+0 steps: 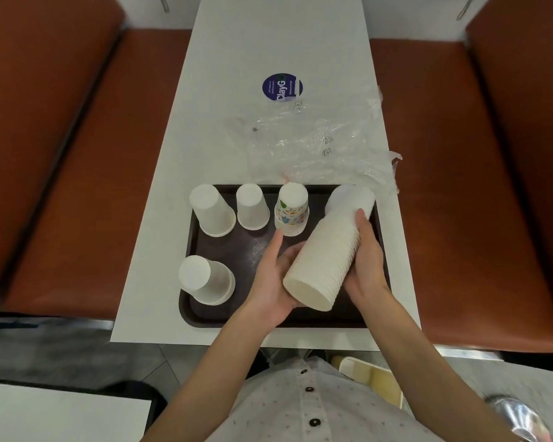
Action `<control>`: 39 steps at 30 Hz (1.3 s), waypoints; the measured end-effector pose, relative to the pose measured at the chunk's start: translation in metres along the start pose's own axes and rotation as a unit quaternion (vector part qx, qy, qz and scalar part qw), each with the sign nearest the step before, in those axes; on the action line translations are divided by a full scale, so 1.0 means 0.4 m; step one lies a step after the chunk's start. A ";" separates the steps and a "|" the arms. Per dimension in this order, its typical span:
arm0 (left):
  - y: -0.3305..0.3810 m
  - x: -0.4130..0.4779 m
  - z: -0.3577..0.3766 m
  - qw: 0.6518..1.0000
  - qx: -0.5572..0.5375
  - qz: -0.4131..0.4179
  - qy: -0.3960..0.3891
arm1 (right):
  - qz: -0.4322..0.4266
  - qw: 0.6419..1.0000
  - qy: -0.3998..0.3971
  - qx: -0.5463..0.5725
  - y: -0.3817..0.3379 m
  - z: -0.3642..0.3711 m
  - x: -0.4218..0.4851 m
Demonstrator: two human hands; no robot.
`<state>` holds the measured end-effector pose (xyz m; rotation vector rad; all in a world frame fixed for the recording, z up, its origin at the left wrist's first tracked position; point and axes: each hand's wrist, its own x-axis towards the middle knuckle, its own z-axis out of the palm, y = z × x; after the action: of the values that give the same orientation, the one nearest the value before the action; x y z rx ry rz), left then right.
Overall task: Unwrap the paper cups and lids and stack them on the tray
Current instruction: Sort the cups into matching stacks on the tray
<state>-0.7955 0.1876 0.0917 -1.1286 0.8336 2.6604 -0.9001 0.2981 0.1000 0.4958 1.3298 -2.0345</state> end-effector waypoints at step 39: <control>0.044 -0.111 -0.027 0.972 -0.047 0.191 -0.128 | -0.127 0.973 -0.191 -0.036 -0.204 0.308 -0.138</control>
<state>-0.7628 0.1708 0.1244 -0.6697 0.9661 3.0987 -0.9127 0.2259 0.2395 -0.1063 1.2691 -2.1388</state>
